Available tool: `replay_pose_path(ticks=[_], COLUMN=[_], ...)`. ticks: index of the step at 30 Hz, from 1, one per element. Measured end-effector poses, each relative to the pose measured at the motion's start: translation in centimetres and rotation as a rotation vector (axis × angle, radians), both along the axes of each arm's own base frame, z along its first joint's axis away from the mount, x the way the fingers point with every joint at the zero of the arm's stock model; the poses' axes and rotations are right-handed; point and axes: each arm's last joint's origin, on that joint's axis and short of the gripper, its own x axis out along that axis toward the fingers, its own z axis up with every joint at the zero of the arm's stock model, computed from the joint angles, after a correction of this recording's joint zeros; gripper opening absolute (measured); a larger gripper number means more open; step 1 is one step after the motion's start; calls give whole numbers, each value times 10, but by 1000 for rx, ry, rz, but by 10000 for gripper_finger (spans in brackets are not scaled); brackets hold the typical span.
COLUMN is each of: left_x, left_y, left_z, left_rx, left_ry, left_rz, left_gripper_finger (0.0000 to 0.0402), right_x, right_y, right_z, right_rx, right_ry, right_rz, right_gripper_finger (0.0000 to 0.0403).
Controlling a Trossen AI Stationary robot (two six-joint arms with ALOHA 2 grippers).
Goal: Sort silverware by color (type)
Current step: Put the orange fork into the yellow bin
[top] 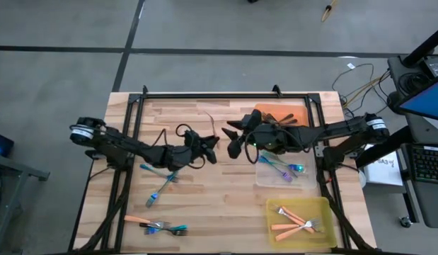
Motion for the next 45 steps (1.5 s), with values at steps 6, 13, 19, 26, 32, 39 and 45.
replay_pose_path(ticks=[6,13,19,26,32,39,45], left_x=[28,54,55,53,54,54,58], left_y=[-5,-11,-16,-17,-18,-18,-19], left_z=[14,27,37,37,38,38,42], left_rx=[73,162,207,206,204,207,209], left_ry=[69,315,387,383,372,374,397], left_rz=[-37,58,117,125,121,119,7], left_gripper_finger=[40,40,40,40,40,41,75], right_x=[10,12,7,6,6,6,6], right_y=[-13,-16,-17,-18,-17,-17,-16], right_z=[-12,-18,-10,-7,-6,-6,-7], right_rx=[-12,-33,-48,-84,-80,-95,-121], right_ry=[42,83,66,74,61,72,102], right_rz=[-27,-17,-14,-4,7,18,31], right_gripper_finger=[141,139,114,56,14,10,8])
